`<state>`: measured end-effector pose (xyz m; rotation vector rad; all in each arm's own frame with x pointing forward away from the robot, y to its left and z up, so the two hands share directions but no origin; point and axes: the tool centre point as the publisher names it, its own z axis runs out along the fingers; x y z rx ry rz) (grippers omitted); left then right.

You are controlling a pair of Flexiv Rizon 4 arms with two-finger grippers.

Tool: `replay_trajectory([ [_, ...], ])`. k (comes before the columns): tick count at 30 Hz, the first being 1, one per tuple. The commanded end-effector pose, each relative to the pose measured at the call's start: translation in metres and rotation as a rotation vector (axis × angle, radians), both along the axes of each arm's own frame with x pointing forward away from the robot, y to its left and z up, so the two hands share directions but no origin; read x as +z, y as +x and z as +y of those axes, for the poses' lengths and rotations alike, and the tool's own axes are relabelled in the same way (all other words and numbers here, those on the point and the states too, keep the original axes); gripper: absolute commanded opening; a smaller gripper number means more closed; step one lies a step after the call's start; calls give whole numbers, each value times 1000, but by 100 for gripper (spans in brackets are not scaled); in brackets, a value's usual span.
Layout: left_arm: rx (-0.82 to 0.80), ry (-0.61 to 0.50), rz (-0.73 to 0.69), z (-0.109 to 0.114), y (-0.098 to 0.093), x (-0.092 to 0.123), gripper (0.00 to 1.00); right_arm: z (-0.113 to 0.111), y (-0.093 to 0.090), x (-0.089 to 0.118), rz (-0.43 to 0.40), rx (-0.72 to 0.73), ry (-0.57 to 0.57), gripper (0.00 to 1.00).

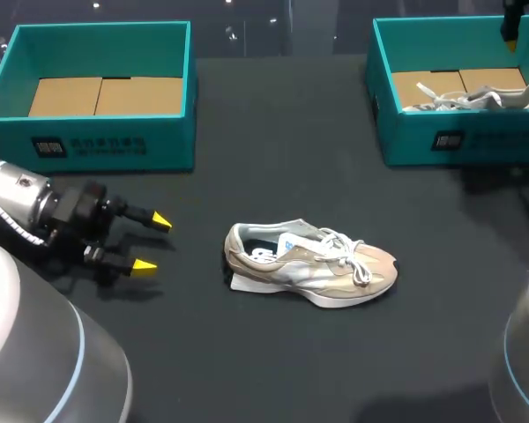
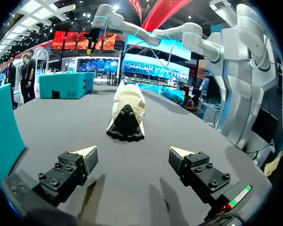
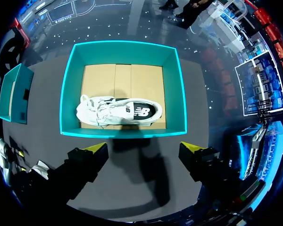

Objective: Take the shoe out of the shoebox, open the shoe tongue, remove and reinsert the insole, then place the shoe into the shoebox

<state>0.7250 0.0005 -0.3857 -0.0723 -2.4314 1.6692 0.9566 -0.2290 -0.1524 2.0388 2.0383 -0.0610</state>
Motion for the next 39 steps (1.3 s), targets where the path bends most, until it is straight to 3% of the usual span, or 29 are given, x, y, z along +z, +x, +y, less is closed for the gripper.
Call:
replay_trajectory([
  [1, 16, 1, -15, -9, -3, -1, 100, 0, 0, 0, 1, 0, 1, 100],
  [7, 37, 10, -20, -23, -1, -2, 100, 0, 0, 0, 1, 0, 1, 100],
  [20, 38, 10, -22, -24, -1, -4, 100, 0, 0, 0, 1, 0, 1, 100],
  [28, 82, -48, -19, -44, -5, -15, 100, 0, 0, 0, 1, 0, 1, 100],
  [39, 141, -42, -35, -69, -3, -17, 100, 0, 0, 0, 1, 0, 1, 100],
])
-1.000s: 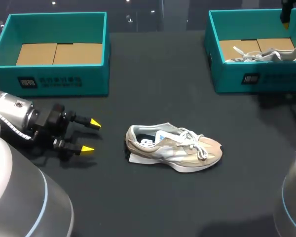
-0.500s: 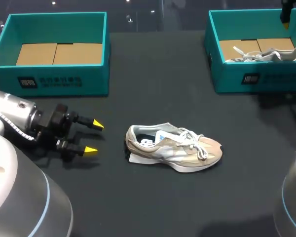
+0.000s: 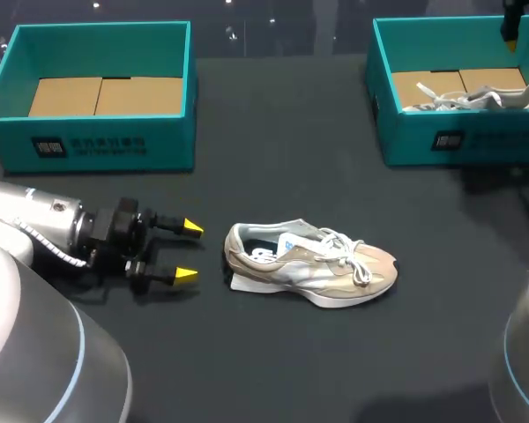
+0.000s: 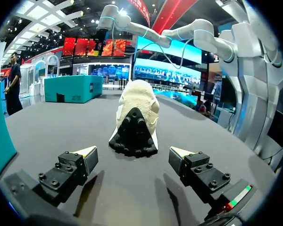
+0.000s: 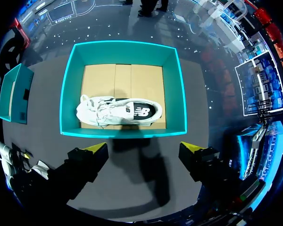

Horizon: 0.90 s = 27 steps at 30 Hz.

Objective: Take the shoe out of the shoebox, open the shoe tongue, remove and reinsert the insole, then place the shoe into the shoebox

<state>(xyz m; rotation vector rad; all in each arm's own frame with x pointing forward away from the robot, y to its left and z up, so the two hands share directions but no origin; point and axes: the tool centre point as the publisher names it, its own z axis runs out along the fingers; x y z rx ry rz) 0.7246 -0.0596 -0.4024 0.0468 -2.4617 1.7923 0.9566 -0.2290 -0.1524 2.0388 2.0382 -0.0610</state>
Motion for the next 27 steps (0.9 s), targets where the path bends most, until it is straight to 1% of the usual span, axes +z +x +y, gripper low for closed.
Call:
replay_trajectory([
  [1, 23, 10, -6, -11, -3, -1, 100, 0, 0, 0, 1, 0, 1, 100],
  [9, 60, 14, -16, -24, 0, -3, 100, 0, 0, 0, 1, 0, 1, 100],
  [27, 42, 12, -32, -54, -10, -7, 100, 0, 0, 0, 1, 0, 1, 100],
])
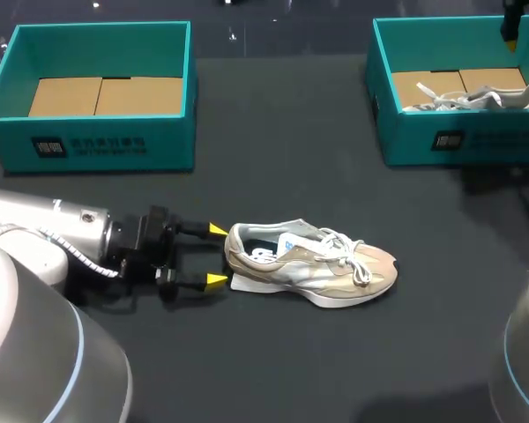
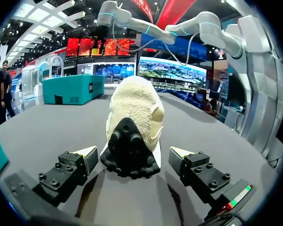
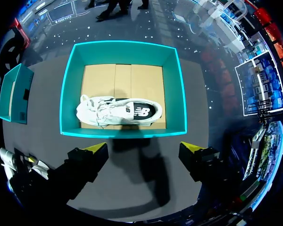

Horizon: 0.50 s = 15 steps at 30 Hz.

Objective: Take the shoe out of the shoebox, open the shoe tongue, remove and reinsert the insole, then place the shoe into the shoebox

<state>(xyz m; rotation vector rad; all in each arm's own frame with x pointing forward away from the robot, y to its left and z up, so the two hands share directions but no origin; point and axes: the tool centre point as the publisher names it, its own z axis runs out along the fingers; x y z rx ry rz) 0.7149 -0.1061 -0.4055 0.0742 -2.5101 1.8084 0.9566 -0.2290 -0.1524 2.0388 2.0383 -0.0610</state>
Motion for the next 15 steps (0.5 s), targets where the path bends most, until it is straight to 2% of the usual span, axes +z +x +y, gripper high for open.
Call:
replay_trajectory([
  [1, -3, 1, -2, -10, -1, -5, 100, 0, 0, 0, 1, 0, 1, 100],
  [15, -33, -1, -14, -32, 2, -8, 100, 0, 0, 0, 1, 0, 1, 100],
])
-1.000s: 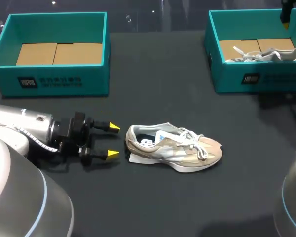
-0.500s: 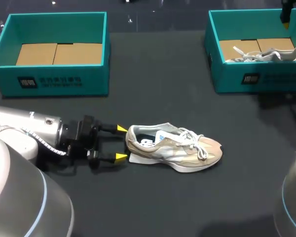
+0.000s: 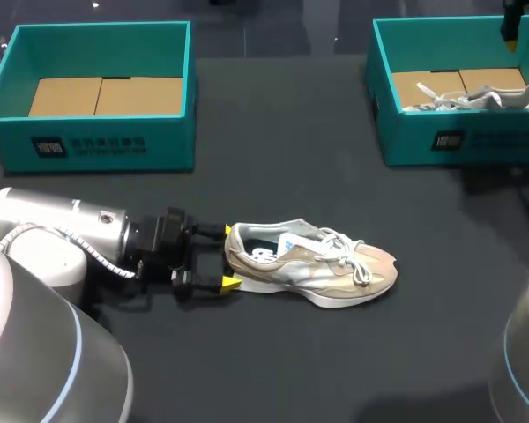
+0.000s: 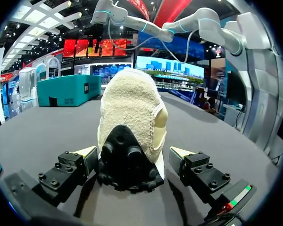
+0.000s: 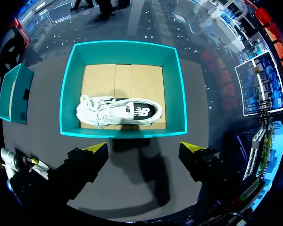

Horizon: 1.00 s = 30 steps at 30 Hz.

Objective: Take the shoe out of the shoebox, open the shoe tongue, remove and reinsert the insole, then place the shoe into the shoebox

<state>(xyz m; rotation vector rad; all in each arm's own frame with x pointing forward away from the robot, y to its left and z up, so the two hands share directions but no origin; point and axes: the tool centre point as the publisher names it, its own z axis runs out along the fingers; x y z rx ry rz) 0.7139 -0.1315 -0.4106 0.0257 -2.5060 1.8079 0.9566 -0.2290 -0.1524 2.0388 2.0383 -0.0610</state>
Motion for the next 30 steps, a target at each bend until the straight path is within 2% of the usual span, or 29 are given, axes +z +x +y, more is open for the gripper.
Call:
replay_trajectory([
  [1, -8, 1, 0, -8, 4, -3, 100, 0, 0, 0, 1, 0, 1, 100],
  [30, -98, -12, 2, -39, -7, -13, 100, 0, 0, 0, 1, 0, 1, 100],
])
